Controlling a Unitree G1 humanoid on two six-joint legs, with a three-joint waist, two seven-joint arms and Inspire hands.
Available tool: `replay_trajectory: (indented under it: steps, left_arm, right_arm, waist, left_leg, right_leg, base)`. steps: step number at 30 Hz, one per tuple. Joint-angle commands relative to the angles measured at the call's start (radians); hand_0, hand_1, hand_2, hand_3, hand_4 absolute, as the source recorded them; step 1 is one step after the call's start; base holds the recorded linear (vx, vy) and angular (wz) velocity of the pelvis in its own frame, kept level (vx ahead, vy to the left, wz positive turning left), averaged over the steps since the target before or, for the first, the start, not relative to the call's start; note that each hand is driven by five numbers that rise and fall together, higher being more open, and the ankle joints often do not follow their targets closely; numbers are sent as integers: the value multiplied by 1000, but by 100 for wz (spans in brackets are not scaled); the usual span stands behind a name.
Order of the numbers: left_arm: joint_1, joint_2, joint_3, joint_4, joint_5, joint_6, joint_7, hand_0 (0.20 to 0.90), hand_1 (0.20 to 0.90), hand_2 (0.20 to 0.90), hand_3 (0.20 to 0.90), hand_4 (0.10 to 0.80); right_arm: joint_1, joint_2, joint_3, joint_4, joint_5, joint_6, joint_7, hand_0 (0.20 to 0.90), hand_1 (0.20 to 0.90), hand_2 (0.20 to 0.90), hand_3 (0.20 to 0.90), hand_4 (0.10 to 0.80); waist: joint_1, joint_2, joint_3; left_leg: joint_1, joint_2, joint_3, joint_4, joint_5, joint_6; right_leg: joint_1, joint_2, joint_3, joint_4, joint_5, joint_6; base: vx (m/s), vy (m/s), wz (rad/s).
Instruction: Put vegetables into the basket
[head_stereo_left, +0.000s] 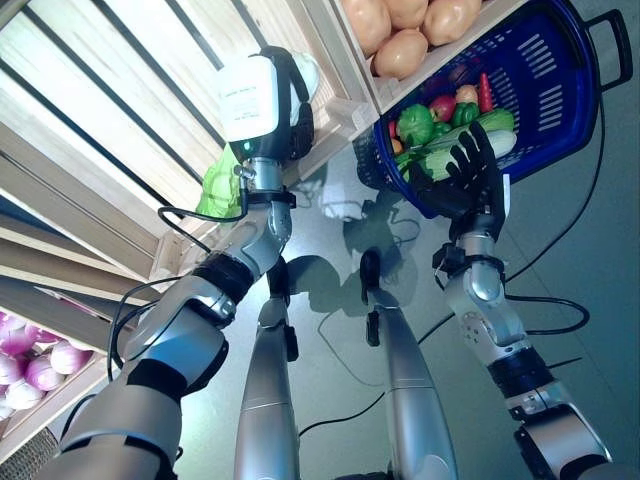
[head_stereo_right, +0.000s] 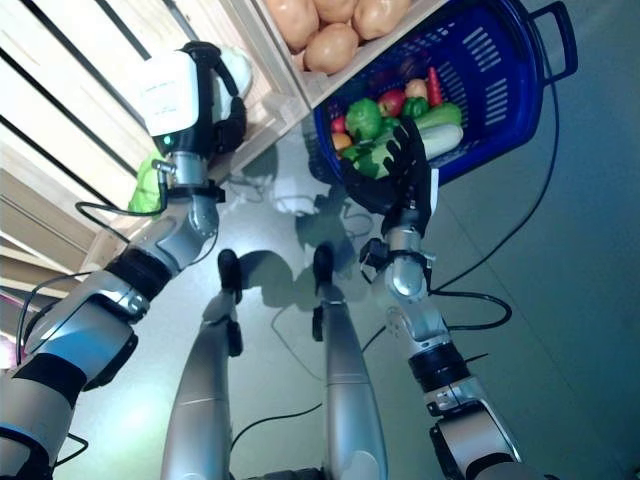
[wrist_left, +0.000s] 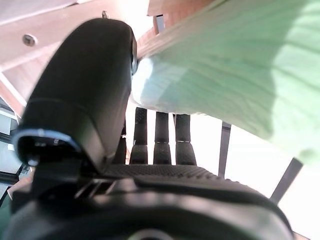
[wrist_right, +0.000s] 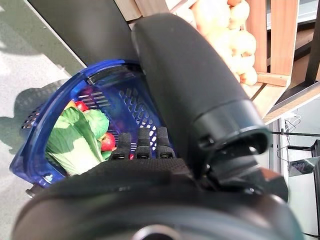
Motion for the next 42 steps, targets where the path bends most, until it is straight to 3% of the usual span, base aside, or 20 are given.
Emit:
replay_trajectory:
  steps: [1, 7, 13, 21, 35, 39, 42]
  left_arm:
    - [-57, 44, 107, 169, 26, 31, 83, 300, 300, 300, 300, 400]
    - [-24, 58, 134, 107, 87, -64, 113, 300, 300, 300, 300, 400]
    - [43, 70, 155, 24, 165, -111, 113, 300, 300, 300, 300, 400]
    - [78, 57, 178, -21, 2, -125, 99, 300, 300, 300, 300, 400]
    - [136, -1, 187, -83, 17, -121, 129, 300, 300, 300, 300, 400]
    - [139, 3, 183, -103, 5, -145, 117, 300, 300, 300, 300, 400]
    - [159, -2, 198, -138, -29, -216, 111, 300, 300, 300, 300, 400]
  right_arm:
    - [-6, -27, -65, -112, -88, -46, -13, 900, 900, 900, 900, 800]
    - [24, -12, -78, -134, -98, -66, 6, 900, 900, 900, 900, 800]
    - [57, -8, -99, -171, -119, -58, 13, 900, 900, 900, 900, 800]
    - [64, -22, -94, -177, -105, -47, 16, 900, 900, 900, 900, 800]
    - [66, -18, -85, -182, -77, -53, 15, 900, 900, 900, 900, 800]
    - [78, -20, -93, -190, -75, -65, 21, 900, 900, 900, 900, 800]
    - [97, -12, -102, -204, -82, -62, 30, 900, 900, 900, 900, 800]
  waist:
    - [-35, 16, 3]
    - [-28, 18, 3]
    - [-17, 30, 3]
    - [-12, 29, 3]
    - [-4, 8, 3]
    - [-5, 11, 3]
    - [-4, 16, 3]
  left_leg:
    - [20, -41, 4, 13, -50, 1]
    - [67, -39, 1, -8, -53, 1]
    - [118, -44, 2, -39, -47, 1]
    - [106, -42, 8, -37, -51, 5]
    - [92, -41, -3, -68, -33, 2]
    - [83, -42, -6, -51, -33, 1]
    - [93, -41, -5, -55, -31, 2]
  right_leg:
    - [72, 74, -59, -63, 66, -34]
    - [114, 77, -61, -66, 53, -35]
    - [171, 70, -62, -95, 54, -35]
    - [165, 67, -73, -94, 45, -36]
    - [157, 78, -90, -114, 51, -34]
    - [154, 73, -89, -107, 49, -37]
    - [167, 68, -87, -112, 47, -38]
  base:
    - [0, 0, 0]
    - [0, 0, 0]
    - [0, 0, 0]
    - [1, 4, 0]
    - [15, -43, 1]
    - [0, -9, 3]
    - [0, 0, 0]
